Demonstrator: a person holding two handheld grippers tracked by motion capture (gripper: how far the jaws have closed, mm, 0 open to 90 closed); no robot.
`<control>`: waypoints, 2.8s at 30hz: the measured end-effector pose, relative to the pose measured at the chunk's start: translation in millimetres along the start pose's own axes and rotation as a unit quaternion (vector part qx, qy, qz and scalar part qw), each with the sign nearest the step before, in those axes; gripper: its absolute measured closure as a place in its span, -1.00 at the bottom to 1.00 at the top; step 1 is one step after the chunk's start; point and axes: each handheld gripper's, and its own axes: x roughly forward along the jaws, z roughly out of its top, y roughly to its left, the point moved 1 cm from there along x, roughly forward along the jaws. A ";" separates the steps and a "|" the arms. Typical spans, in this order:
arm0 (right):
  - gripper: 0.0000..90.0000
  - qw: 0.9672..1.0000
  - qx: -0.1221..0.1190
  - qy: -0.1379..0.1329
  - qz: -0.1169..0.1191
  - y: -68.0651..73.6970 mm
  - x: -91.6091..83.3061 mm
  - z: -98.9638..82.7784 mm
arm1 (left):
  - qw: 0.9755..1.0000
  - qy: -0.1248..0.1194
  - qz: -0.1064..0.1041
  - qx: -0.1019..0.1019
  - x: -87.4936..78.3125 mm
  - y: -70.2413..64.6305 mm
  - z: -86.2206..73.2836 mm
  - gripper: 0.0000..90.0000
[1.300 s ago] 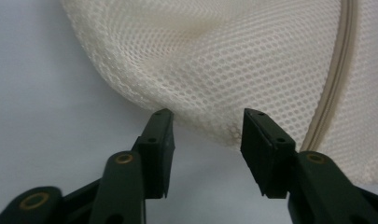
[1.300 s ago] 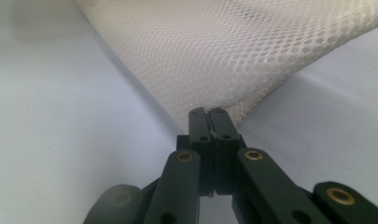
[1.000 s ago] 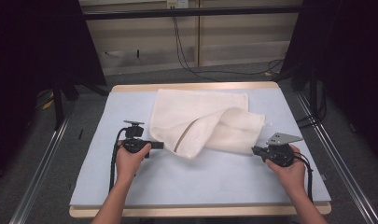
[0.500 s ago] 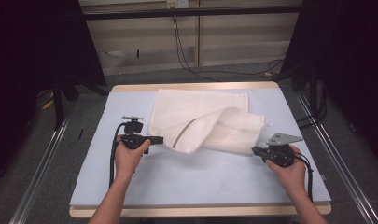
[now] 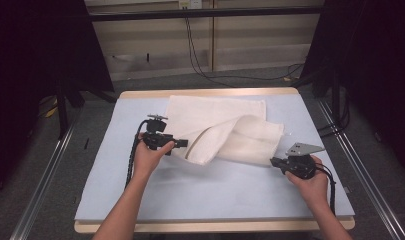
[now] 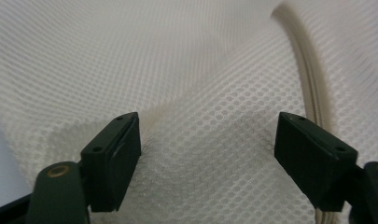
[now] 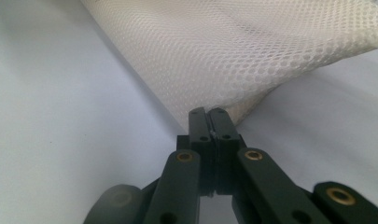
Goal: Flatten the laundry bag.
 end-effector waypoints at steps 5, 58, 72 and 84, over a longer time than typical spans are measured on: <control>0.99 1.000 -0.002 0.002 0.001 0.4 0.0 -0.4 | 0.998 0.050 0.011 0.027 11.3 -3.5 -6.4 -0.31; 1.00 1.000 -0.003 -0.001 0.013 -3.7 -3.1 -12.1 | 0.998 0.057 -0.036 -0.016 -34.5 11.8 -39.7 0.84; 1.00 0.999 -0.021 0.021 0.013 -2.9 -9.4 -24.7 | 0.997 0.034 -0.058 -0.028 -39.1 13.5 -65.1 0.82; 0.89 0.999 0.031 -0.020 -0.005 -24.3 -1.8 -7.0 | 0.997 0.038 -0.063 -0.014 -37.4 14.8 -67.6 0.82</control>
